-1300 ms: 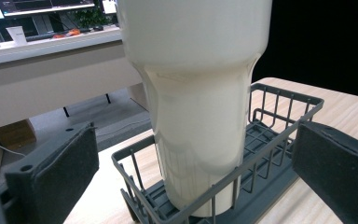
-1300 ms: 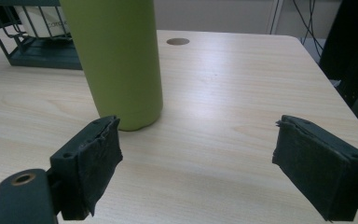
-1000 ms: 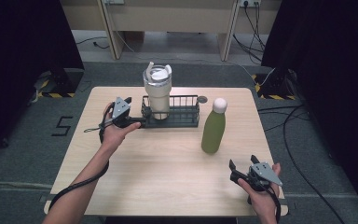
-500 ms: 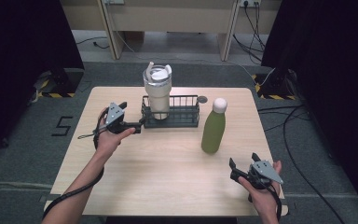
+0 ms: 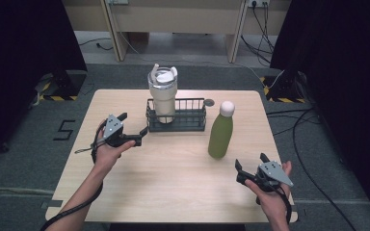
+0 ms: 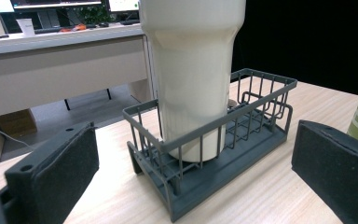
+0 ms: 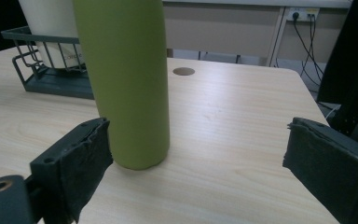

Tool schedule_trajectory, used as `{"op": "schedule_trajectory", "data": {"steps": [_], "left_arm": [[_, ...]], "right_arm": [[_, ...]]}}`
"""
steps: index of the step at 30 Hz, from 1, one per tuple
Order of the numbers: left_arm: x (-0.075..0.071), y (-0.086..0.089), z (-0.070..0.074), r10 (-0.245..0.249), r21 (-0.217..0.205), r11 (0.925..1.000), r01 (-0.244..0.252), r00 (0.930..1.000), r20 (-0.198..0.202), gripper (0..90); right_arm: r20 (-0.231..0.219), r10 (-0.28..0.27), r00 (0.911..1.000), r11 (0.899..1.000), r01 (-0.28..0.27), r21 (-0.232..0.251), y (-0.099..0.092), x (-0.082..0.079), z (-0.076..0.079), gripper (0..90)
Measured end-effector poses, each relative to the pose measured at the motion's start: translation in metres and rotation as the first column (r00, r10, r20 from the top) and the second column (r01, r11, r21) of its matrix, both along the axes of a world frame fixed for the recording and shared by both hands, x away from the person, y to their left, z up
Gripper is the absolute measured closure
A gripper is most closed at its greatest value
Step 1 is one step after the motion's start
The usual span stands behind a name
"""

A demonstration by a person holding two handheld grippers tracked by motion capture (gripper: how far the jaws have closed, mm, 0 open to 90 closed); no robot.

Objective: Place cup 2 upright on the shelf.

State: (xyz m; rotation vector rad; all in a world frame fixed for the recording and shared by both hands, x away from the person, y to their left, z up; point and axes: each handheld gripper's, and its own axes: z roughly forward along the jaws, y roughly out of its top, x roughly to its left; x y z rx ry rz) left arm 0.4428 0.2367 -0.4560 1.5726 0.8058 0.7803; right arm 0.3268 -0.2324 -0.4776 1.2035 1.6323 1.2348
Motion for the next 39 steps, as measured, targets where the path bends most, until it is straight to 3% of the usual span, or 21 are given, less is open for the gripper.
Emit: {"op": "schedule_trajectory", "data": {"steps": [10,18,39], "left_arm": [[-0.012,0.008,-0.007,0.004,0.000,1.0000,-0.004,1.0000,-0.005,0.0],[-0.019,0.010,-0.015,0.008,-0.004,1.0000,-0.008,0.9999,-0.013,0.0],[-0.030,0.014,-0.020,0.010,-0.013,0.9999,-0.010,0.9999,-0.013,0.0]], "right_arm": [[0.032,0.015,0.9994,1.000,-0.016,0.020,0.005,0.007,0.014,5.6],[0.032,0.022,0.9992,0.999,-0.023,0.023,0.010,0.012,0.015,5.5],[0.068,0.095,0.9931,0.995,-0.097,0.023,0.041,0.037,0.034,4.6]]}}
